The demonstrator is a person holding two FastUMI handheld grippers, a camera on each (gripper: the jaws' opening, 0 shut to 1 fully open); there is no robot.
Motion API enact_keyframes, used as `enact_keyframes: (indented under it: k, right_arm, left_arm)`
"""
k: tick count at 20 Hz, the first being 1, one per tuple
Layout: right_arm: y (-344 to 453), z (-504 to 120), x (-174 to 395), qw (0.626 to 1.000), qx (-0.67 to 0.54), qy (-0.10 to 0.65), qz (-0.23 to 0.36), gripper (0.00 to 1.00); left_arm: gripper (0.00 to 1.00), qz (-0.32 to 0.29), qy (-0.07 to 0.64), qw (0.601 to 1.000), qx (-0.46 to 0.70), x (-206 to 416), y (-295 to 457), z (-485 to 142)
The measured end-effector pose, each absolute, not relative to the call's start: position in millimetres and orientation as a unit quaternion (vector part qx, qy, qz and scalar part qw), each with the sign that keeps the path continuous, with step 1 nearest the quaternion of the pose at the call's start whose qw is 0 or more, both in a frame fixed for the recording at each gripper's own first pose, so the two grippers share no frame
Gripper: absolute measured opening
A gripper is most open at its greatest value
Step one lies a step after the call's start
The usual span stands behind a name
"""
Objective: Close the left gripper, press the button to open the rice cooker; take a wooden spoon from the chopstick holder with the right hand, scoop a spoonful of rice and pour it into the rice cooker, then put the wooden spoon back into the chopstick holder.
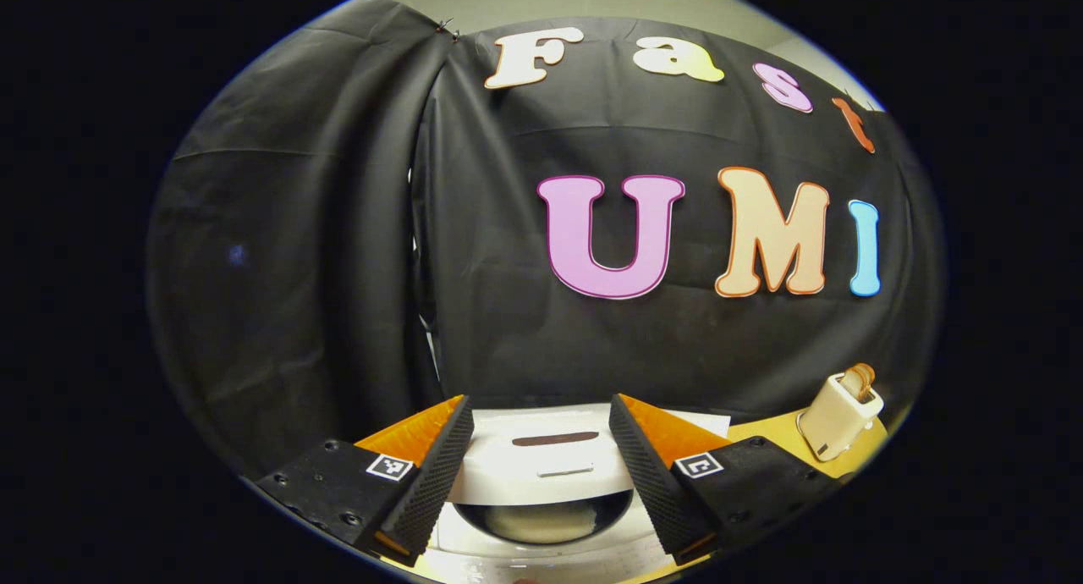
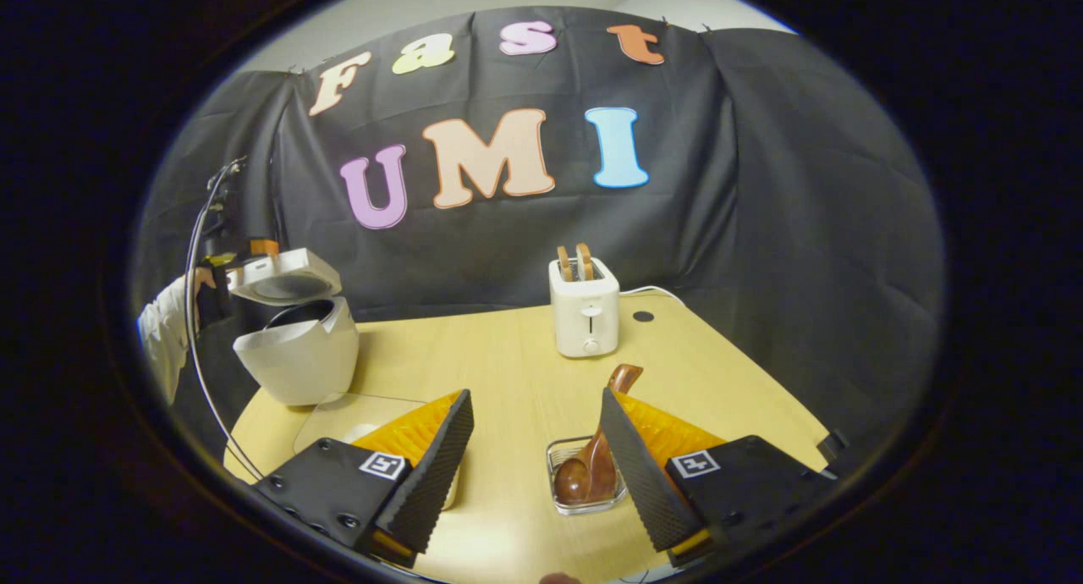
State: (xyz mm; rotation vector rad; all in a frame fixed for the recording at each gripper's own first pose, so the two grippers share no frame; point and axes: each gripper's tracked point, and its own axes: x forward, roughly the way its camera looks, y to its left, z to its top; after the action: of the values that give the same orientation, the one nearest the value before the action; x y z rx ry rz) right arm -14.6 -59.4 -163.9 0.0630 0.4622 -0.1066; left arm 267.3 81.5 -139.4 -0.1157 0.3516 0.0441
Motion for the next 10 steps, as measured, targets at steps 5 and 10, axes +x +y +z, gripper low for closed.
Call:
enact_keyframes:
  k: [5, 10]
  right_arm:
    - [-64, -156, -15, 0.972, 0.033, 0.224, -0.055, 0.97]
    - [-60, -153, -12, 0.973, 0.026, 0.224, -0.046, 0.96]
  left_arm:
    - [0.96, 0.014, 0.192, 0.979, -0.061, 246, 75, -166]
    - [0.96, 0.007, 0.219, 0.974, -0.063, 229, 70, -196]
